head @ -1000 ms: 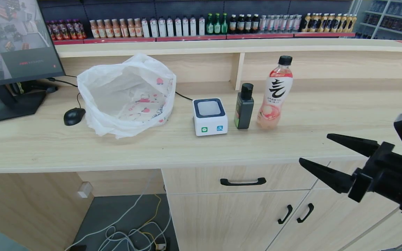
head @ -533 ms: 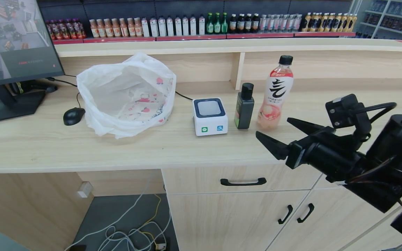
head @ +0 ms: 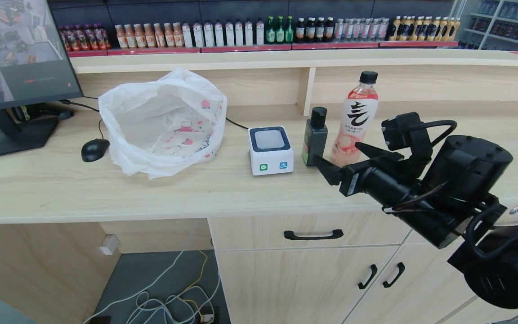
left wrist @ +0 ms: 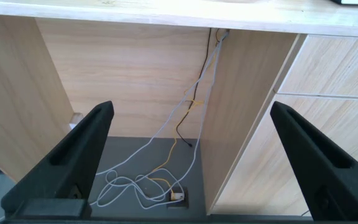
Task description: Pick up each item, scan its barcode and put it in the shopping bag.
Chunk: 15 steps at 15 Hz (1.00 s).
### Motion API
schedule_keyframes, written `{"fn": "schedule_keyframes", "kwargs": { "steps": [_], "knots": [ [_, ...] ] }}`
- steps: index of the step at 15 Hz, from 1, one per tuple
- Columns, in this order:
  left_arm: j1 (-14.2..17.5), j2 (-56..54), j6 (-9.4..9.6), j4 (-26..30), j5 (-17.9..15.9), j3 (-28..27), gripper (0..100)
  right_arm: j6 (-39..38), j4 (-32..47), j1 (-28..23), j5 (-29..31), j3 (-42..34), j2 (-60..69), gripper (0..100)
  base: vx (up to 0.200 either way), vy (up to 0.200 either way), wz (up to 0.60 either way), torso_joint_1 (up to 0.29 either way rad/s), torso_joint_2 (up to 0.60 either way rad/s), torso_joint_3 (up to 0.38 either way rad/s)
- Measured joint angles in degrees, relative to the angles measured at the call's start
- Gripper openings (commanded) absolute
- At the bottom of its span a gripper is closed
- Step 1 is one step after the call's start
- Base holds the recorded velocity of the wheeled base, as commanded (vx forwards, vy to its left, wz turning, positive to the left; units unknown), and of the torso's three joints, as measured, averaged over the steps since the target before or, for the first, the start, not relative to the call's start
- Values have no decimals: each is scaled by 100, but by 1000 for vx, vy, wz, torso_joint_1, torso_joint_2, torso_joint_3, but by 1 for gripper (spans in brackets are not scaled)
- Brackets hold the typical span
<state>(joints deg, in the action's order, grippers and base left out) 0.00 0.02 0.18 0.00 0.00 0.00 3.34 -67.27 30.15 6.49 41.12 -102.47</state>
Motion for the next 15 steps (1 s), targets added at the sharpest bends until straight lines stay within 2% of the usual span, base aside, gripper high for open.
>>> {"fn": "schedule_keyframes", "kwargs": {
  "steps": [5, 8, 13, 15],
  "knots": [
    [0, 0, 0, 0, 0, 0, 100, -12, -17, 256, 301, 723, -516, 100, 0, 0, 0, 0, 0, 0],
    [0, 0, 0, 0, 0, 0, 100, -11, -77, 380, 457, 880, -717, 100, 0, 0, 0, 0, 0, 0],
    [0, 0, -2, 0, 0, 0, 100, 49, -959, 433, 994, 1080, -1230, 100, 0, 0, 0, 0, 0, 0],
    [0, 0, 0, 0, 0, 0, 100, 51, -1039, 461, 1018, 1215, -1456, 100, 0, 0, 0, 0, 0, 0]
  ]
}}
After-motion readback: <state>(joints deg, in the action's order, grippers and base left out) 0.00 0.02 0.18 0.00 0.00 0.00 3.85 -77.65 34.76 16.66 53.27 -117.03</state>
